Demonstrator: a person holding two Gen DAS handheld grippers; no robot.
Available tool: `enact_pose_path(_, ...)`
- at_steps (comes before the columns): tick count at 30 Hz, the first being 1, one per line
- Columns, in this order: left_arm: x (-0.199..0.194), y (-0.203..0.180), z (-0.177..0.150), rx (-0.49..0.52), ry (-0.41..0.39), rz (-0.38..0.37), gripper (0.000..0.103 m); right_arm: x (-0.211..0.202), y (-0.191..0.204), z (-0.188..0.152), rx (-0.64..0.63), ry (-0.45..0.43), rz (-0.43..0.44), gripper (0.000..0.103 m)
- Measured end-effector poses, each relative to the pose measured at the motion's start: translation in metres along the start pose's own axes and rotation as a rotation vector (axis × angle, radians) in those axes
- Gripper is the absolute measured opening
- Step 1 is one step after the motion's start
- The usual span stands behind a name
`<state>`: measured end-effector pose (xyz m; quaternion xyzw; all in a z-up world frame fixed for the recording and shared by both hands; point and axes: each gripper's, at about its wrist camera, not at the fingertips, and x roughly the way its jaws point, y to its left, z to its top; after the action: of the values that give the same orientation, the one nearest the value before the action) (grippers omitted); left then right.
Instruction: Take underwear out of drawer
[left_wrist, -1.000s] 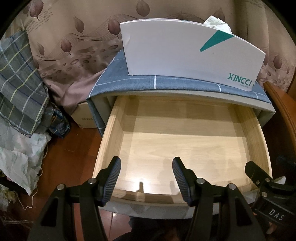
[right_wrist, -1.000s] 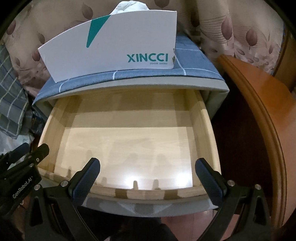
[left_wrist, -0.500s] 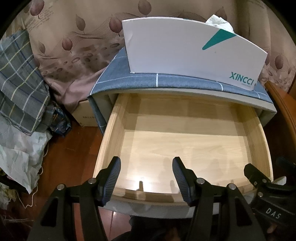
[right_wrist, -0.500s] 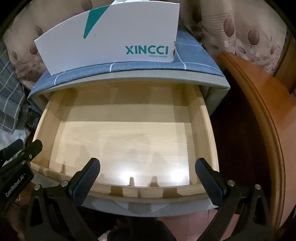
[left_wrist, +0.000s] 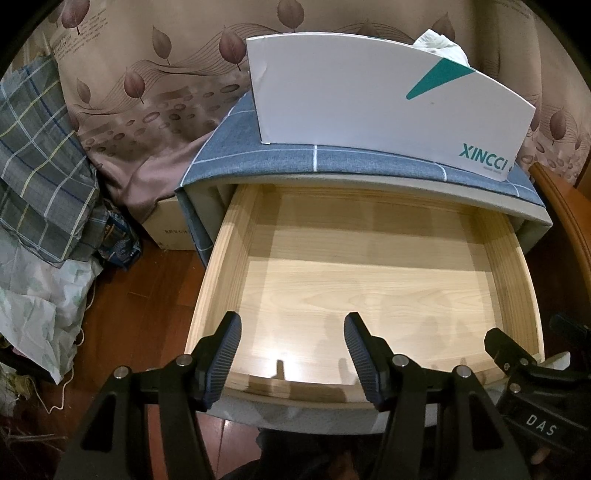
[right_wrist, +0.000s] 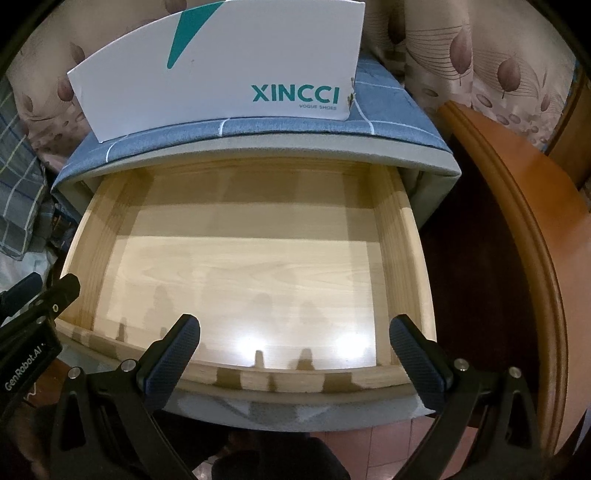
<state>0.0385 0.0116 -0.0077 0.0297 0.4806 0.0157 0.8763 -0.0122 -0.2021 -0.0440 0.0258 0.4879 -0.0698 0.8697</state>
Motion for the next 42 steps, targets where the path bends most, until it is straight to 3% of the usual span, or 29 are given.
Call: enact_pose_path(42,0.0032,-0.003,-0.0012,-0.005,0.009,-0.005,0.059,0.0024,0.0002,0.0001,-0.008,0.011,0.003,0.102)
